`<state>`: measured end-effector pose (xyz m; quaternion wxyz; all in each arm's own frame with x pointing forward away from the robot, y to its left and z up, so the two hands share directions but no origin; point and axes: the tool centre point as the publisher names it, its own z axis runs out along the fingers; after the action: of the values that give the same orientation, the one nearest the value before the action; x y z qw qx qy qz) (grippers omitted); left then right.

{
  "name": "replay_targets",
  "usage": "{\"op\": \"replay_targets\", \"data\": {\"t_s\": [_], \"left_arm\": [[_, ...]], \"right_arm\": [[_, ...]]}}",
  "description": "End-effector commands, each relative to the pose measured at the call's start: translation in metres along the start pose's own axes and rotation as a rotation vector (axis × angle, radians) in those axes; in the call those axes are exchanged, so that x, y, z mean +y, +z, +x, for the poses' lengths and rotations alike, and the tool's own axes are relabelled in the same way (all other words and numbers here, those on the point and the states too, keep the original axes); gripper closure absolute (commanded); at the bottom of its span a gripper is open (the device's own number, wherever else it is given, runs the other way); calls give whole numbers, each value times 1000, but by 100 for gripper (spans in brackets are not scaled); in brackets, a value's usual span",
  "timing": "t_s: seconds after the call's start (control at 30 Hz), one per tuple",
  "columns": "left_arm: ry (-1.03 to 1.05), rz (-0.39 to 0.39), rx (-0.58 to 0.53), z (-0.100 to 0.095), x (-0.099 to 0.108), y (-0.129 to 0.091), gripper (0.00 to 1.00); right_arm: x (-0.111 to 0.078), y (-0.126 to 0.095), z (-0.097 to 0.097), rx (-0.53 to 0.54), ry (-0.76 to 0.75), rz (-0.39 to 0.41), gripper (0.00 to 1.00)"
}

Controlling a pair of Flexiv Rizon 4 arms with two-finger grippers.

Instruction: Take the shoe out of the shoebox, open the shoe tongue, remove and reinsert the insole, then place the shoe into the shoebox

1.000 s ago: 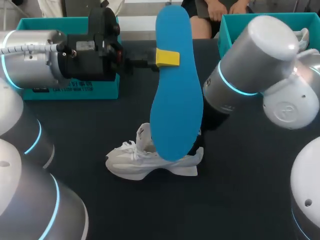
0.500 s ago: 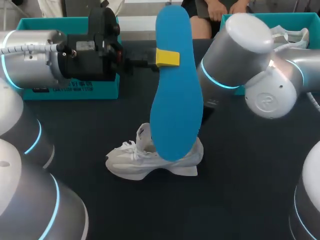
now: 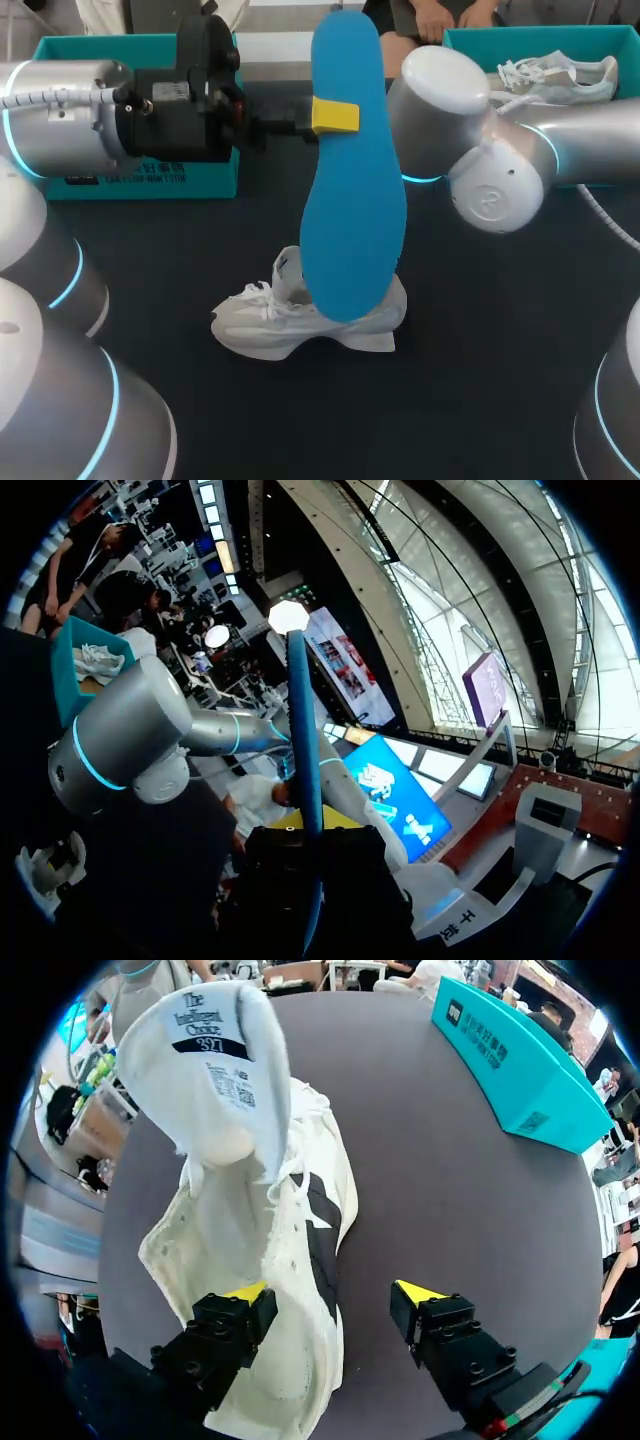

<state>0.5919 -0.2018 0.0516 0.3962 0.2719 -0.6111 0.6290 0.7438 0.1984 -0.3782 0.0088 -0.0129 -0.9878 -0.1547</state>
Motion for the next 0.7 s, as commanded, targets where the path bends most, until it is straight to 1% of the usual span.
{"op": "replay_targets", "data": {"t_s": [0.03,0.1,0.13,0.17,0.2,0.37,0.47,0.53,0.57,0.63,0.67,0.7], "left_arm": [[-1,1,-1,0,1,0,100],[-1,1,-1,0,1,0,100],[-1,1,-1,0,1,0,100],[-1,1,-1,0,1,0,100],[-1,1,-1,0,1,0,100],[-1,1,-1,0,1,0,100],[-1,1,-1,0,1,0,100],[-1,1,-1,0,1,0,100],[-1,1,-1,0,1,0,100],[-1,1,-1,0,1,0,100],[-1,1,-1,0,1,0,100],[-1,1,-1,0,1,0,100]], "right_arm": [[7,23,-2,15,4,9,62],[6,27,0,37,6,27,72],[5,28,1,44,8,33,82],[5,29,3,44,9,33,89],[4,29,5,45,14,33,99],[2,26,11,63,21,55,100],[3,19,16,71,65,63,100],[3,14,19,80,116,68,100],[3,10,21,80,146,53,100],[2,3,24,81,204,49,100],[1,-1,26,100,272,39,100],[1,-3,27,93,298,42,100]]}}
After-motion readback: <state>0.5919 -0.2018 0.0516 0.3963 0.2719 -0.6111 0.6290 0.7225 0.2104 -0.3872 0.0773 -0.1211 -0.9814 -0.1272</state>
